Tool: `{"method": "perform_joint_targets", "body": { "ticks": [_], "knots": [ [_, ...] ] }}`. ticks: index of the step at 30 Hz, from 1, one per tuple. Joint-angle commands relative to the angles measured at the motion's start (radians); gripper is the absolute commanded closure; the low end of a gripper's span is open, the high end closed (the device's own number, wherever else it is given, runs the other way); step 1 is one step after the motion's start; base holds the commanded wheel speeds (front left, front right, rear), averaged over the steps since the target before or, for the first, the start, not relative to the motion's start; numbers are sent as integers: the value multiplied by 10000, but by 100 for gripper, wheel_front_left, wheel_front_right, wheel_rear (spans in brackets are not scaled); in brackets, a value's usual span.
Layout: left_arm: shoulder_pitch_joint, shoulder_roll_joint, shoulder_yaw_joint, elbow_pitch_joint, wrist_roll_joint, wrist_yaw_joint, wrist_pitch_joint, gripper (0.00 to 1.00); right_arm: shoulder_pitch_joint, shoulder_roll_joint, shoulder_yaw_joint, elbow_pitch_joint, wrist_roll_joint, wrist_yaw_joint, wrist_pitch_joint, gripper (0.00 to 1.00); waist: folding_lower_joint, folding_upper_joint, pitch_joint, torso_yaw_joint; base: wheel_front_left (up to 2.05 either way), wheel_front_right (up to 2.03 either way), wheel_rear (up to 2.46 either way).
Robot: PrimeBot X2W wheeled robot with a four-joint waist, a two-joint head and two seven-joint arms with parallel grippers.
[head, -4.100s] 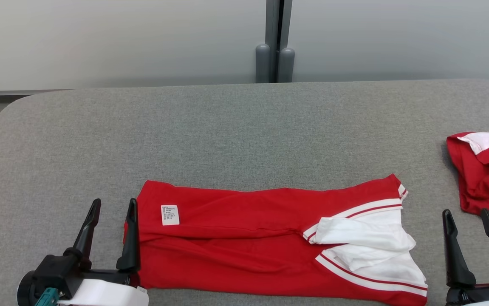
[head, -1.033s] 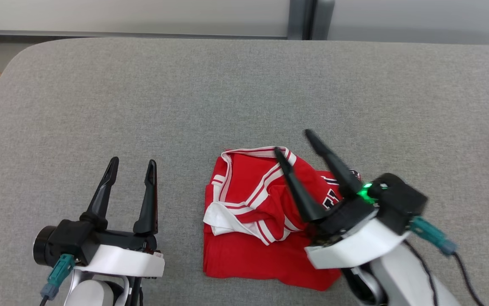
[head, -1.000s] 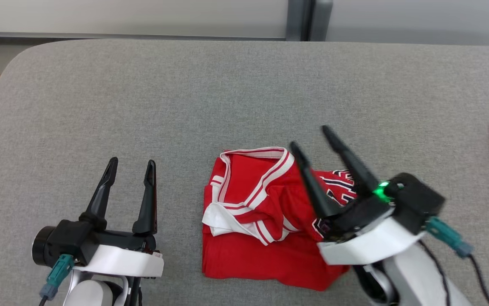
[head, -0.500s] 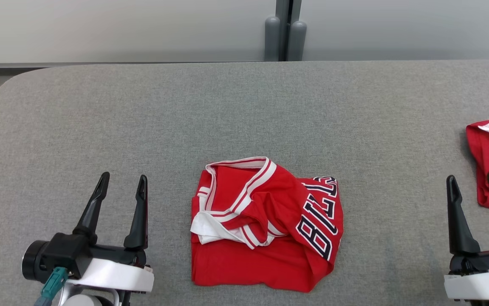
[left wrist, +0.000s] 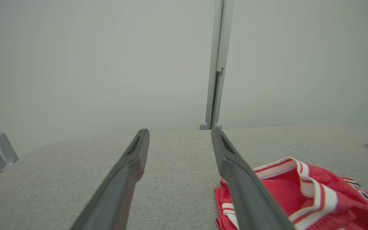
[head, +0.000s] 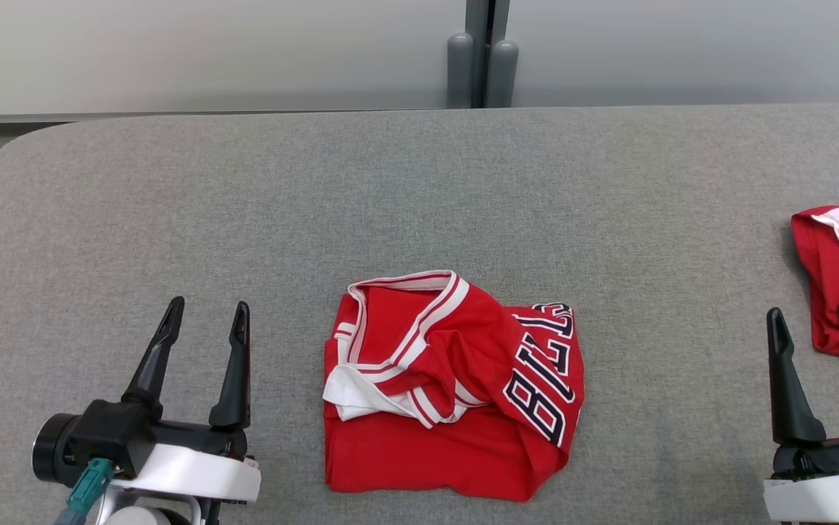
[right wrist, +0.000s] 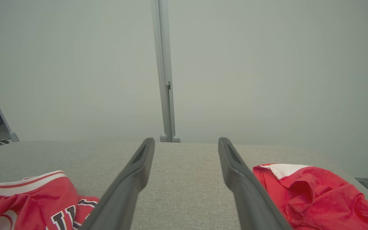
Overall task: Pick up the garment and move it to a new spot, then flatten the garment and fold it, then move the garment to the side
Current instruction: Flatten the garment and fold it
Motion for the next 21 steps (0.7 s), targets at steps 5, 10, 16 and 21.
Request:
{"method": "perform_joint_targets", "body": {
  "ticks": [5,10,16,21],
  "knots": [
    [19,67,-20,-30,-70,77,33,0,30,-67,-12,2,-65,-1,76,0,0,0,14,2,0,0,0],
    [-58,77,-61,-39,-100,86,26,0,8,-104,-23,79,-25,-3,124,100,0,0,53,22,0,0,0],
    [-376,21,-135,-68,-130,62,-12,0,-698,-461,913,691,134,-1,253,100,0,0,305,173,0,0,0],
    [-652,-105,-240,23,-145,3,-80,0,-2004,-804,2950,1852,445,-3,208,100,0,0,618,506,0,0,0]
  ]
}}
